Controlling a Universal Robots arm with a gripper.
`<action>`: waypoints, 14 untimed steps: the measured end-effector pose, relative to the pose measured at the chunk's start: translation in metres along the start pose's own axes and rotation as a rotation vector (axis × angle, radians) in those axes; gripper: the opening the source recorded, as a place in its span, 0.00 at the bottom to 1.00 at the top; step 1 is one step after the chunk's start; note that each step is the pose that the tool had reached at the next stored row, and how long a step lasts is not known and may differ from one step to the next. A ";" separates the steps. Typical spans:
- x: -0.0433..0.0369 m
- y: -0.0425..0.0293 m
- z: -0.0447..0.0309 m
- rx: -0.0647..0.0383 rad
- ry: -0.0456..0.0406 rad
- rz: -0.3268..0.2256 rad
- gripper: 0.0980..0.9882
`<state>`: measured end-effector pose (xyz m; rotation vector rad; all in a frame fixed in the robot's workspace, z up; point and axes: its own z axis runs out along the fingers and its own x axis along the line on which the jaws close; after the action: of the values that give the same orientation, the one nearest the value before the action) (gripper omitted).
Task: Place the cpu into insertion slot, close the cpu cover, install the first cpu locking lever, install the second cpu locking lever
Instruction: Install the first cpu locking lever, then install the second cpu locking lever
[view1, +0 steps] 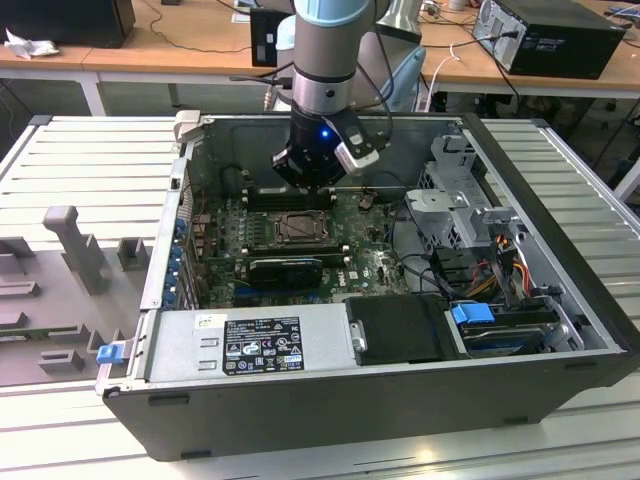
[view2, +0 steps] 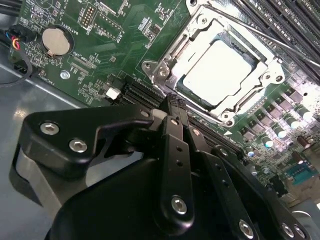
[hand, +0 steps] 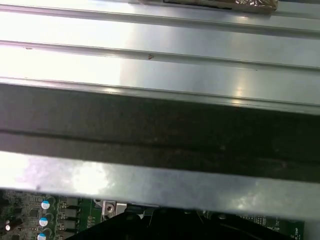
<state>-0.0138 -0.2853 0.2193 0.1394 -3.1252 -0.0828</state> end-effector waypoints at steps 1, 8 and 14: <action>0.0000 -0.0003 0.0000 0.000 0.0001 0.000 0.01; 0.0002 -0.0020 -0.0001 0.000 0.0000 0.000 0.01; 0.0006 -0.0062 -0.0003 0.000 0.0001 0.000 0.01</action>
<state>-0.0139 -0.2915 0.2193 0.1394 -3.1252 -0.0820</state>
